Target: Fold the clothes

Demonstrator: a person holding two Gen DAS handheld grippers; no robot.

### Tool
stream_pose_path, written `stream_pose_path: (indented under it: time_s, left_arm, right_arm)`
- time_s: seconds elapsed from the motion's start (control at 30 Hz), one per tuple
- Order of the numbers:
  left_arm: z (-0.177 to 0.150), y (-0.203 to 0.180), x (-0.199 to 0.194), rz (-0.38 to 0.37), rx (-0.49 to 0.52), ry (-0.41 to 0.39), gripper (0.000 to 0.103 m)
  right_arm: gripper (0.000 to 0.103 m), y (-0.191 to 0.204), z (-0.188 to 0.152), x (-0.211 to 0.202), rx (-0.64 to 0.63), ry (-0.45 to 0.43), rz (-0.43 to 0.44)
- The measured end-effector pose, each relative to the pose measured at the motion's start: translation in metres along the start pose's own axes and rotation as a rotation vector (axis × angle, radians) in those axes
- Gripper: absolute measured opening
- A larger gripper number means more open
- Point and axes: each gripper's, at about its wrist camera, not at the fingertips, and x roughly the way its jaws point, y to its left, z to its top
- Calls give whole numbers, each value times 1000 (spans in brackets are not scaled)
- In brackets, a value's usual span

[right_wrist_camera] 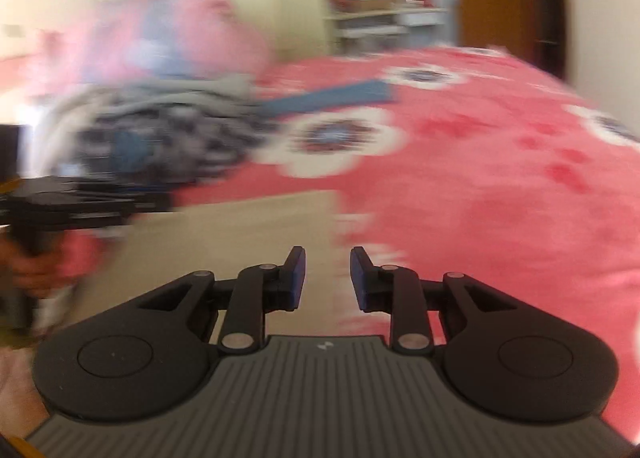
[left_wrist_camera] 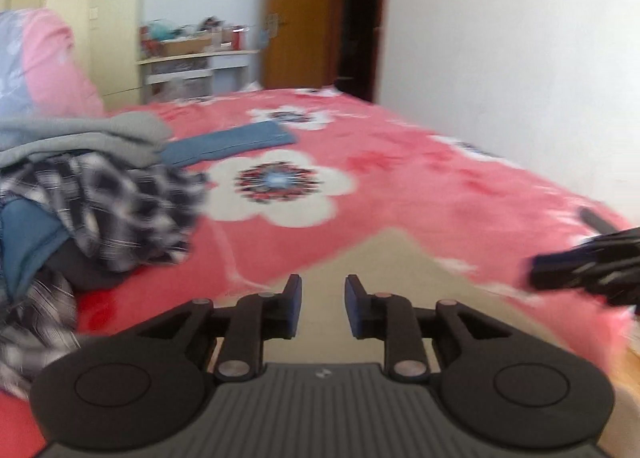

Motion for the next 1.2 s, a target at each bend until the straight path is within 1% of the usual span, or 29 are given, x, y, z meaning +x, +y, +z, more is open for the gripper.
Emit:
stream_pose_path:
  time_s: [0.03, 0.07, 0.1, 0.13, 0.17, 0.2, 0.27, 0.3, 0.33, 0.4, 0.43, 0.5, 0.53, 0.57, 0.6, 0.63, 0.67, 0.7, 0.77, 0.83, 0.87, 0.93, 1.0, 1.1, 1.2]
  left_arm:
    - [-7, -9, -4, -23, 18, 25, 28]
    - [-16, -18, -4, -25, 45, 56, 28]
    - [-25, -23, 0, -8, 68, 85, 28]
    - [-34, -25, 5, 14, 86, 112, 27]
    - [-39, -23, 6, 21, 81, 110, 27]
    - [-42, -19, 5, 19, 62, 90, 26]
    - [-40, -13, 1, 27, 25, 80, 23]
    - [-37, -11, -3, 28, 12, 71, 23]
    - [-35, -11, -9, 30, 11, 57, 23]
    - [-32, -15, -22, 25, 28, 29, 24]
    - [-32, -18, -29, 16, 36, 17, 25]
    - [-37, -25, -35, 34, 69, 14, 27]
    - [-40, -29, -37, 47, 88, 14, 28]
    - [-44, -30, -38, 67, 100, 22, 28]
    - [-47, -30, -38, 80, 95, 31, 28]
    - [-51, -27, -41, 76, 77, 36, 28]
    - [-53, -24, -47, 55, 55, 31, 28]
    - [-55, -23, -53, 24, 41, 18, 28]
    - [-56, -25, -63, -47, 37, -7, 31]
    - [-56, -34, -67, -126, 65, -17, 36]
    - [-56, -40, -67, -156, 87, -15, 36]
    - [-59, -54, -61, -188, 141, 9, 36]
    - [-63, -67, -53, -190, 196, 38, 36]
    - [-68, -75, -43, -183, 244, 74, 36]
    - [-71, -79, -43, -180, 285, 81, 36]
  right_arm:
    - [21, 9, -7, 1, -11, 24, 49]
    - [21, 15, -16, 2, -26, 66, 77]
    - [21, 17, -27, 4, -44, 111, 57]
    - [20, 12, -38, 3, -55, 140, 1]
    - [20, 4, -48, -3, -45, 143, -43]
    - [25, -7, -53, -12, 0, 143, -91]
    - [22, -31, -57, -34, 115, 153, -203]
    - [22, -35, -56, -45, 122, 141, -252]
    - [22, -30, -54, -54, 115, 111, -241]
    - [22, -17, -47, -69, 116, 43, -158]
    - [22, -6, -46, -68, 97, 29, -111]
    - [22, 18, -44, -59, 34, 24, -12]
    - [21, 21, -47, -56, 24, 34, -5]
    - [20, 20, -51, -53, 25, 50, -19]
    - [20, 19, -55, -51, 26, 67, -34]
    - [20, 18, -59, -49, 27, 83, -48]
    - [21, 17, -63, -47, 28, 100, -63]
    - [23, 11, -66, -52, 63, 92, -78]
    - [23, 3, -69, -74, 136, 39, -80]
    - [24, 5, -72, -87, 190, 8, -32]
    - [24, 9, -75, -91, 213, 1, 0]
    - [24, 17, -78, -89, 255, 4, 59]
    - [24, 23, -82, -85, 272, 14, 79]
    - [24, 32, -80, -75, 277, 22, 86]
    - [24, 34, -79, -75, 271, 20, 95]
